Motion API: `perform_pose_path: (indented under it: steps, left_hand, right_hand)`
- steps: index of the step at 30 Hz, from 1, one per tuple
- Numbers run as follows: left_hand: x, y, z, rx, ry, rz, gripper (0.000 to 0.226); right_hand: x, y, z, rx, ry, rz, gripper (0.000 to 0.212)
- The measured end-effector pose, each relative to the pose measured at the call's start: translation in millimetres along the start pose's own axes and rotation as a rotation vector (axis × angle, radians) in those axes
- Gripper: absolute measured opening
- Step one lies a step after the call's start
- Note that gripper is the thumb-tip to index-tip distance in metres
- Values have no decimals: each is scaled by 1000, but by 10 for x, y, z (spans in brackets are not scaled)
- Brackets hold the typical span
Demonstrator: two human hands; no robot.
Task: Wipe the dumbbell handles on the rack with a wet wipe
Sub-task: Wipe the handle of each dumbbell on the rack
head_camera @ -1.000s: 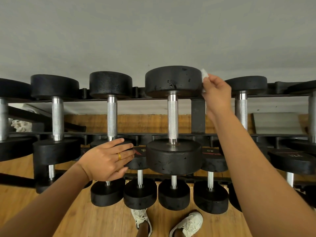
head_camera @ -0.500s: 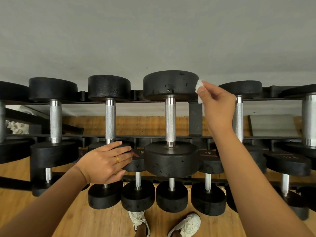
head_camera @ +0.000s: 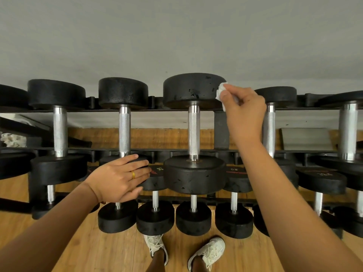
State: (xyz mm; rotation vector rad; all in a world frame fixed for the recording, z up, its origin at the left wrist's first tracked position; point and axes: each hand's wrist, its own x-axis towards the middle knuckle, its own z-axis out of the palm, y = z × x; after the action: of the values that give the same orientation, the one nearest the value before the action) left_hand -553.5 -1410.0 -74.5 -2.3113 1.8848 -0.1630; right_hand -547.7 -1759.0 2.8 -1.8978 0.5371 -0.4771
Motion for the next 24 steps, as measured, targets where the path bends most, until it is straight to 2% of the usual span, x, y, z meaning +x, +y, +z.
perform_pose_path:
  steps: [3, 8, 11, 14, 20, 24]
  left_hand:
    - [13, 15, -4, 8, 0, -6, 56]
    - [4, 11, -4, 0, 19, -5, 54]
    - [4, 6, 8, 1, 18, 1, 54]
    - [1, 12, 3, -8, 25, 0, 54]
    - [4, 18, -13, -21, 42, -10, 44]
    - [-18, 12, 10, -26, 45, -17, 42]
  right_hand:
    - [219, -92, 47, -8, 23, -17, 25]
    - [-163, -112, 61, -61, 41, -31, 25]
    - [-10, -129, 85, -110, 57, -62, 23]
    - [255, -225, 129, -129, 46, -76, 22]
    - [-167, -246, 128, -189, -34, -194, 22]
    - [235, -333, 148, -246, -67, -252, 22]
